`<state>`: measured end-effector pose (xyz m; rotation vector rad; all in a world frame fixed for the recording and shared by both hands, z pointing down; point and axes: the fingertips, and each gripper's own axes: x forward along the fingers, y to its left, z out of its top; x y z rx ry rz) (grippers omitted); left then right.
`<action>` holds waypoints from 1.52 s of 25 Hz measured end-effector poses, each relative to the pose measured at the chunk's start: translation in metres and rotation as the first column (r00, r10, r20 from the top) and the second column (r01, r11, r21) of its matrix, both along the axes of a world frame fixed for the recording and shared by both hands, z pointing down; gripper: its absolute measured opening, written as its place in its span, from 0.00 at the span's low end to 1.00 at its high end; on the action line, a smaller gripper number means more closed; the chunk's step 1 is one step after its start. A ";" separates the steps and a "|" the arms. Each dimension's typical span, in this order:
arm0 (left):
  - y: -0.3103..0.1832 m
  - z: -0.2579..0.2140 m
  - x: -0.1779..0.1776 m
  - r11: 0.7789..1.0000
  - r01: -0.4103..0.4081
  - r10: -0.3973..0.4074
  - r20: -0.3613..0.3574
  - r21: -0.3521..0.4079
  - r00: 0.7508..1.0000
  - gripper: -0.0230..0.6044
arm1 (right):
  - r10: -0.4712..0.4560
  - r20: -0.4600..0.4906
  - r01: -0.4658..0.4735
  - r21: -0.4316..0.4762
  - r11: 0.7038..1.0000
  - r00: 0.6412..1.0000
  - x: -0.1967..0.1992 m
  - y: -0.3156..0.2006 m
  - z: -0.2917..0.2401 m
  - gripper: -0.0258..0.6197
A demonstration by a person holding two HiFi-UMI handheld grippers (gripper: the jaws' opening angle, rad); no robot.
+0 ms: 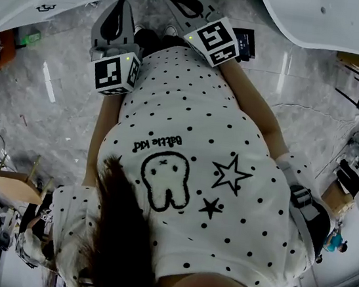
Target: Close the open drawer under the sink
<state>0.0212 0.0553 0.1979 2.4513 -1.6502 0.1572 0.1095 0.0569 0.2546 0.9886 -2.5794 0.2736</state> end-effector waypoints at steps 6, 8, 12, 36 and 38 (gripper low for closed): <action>0.000 0.000 -0.001 1.000 -0.003 0.003 0.001 -0.005 1.000 0.04 | -0.011 0.000 0.011 -0.002 1.000 1.000 -0.003 0.001 0.000 0.06; 0.000 0.000 -0.001 1.000 -0.002 0.002 0.002 -0.005 1.000 0.04 | -0.014 -0.001 0.014 -0.002 1.000 1.000 -0.004 0.001 -0.001 0.06; 0.000 0.000 -0.003 1.000 0.001 -0.001 0.001 -0.007 1.000 0.04 | -0.019 -0.002 0.019 -0.002 1.000 1.000 -0.006 0.002 -0.001 0.06; -0.001 -0.001 -0.004 1.000 0.010 -0.010 -0.002 -0.005 1.000 0.04 | -0.033 -0.010 0.033 -0.001 0.999 0.999 -0.006 0.001 -0.001 0.06; -0.001 -0.001 -0.004 1.000 0.011 -0.011 -0.003 -0.005 1.000 0.04 | -0.032 -0.010 0.032 0.001 0.999 0.999 -0.006 0.001 0.000 0.06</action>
